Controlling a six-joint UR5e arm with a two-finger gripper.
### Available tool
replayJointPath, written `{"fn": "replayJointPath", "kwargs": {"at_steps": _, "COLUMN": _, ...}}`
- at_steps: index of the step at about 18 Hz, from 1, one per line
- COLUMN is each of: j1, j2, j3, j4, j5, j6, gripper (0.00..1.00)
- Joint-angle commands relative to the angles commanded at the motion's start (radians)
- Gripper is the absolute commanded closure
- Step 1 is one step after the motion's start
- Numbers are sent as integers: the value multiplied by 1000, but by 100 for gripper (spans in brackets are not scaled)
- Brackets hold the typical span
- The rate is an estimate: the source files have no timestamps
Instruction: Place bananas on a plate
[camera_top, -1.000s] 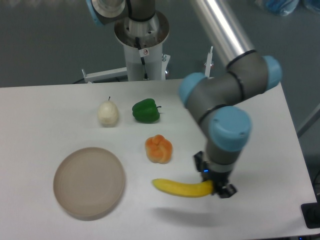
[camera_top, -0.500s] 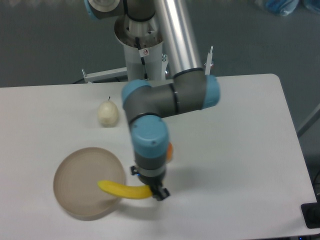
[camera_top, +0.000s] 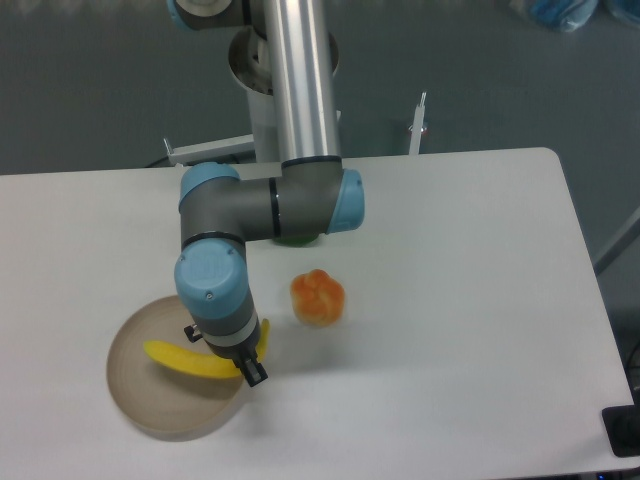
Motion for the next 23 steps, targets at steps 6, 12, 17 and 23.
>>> {"fn": "replayJointPath", "kwargs": {"at_steps": 6, "j1": -26, "j2": -15, "j3": 2, "j4": 38, "j5": -2, "j6": -34, "gripper": 29}}
{"fn": "replayJointPath", "kwargs": {"at_steps": 12, "j1": -31, "j2": 4, "j3": 9, "j4": 112, "j5": 0, "j6": -60, "gripper": 0}}
{"fn": "replayJointPath", "kwargs": {"at_steps": 17, "j1": 47, "j2": 47, "j3": 37, "j4": 114, "j5": 0, "j6": -57, "gripper": 0}}
{"fn": "replayJointPath", "kwargs": {"at_steps": 23, "j1": 246, "j2": 32, "j3": 107, "j4": 97, "j5": -12, "j6": 35, "gripper": 0}}
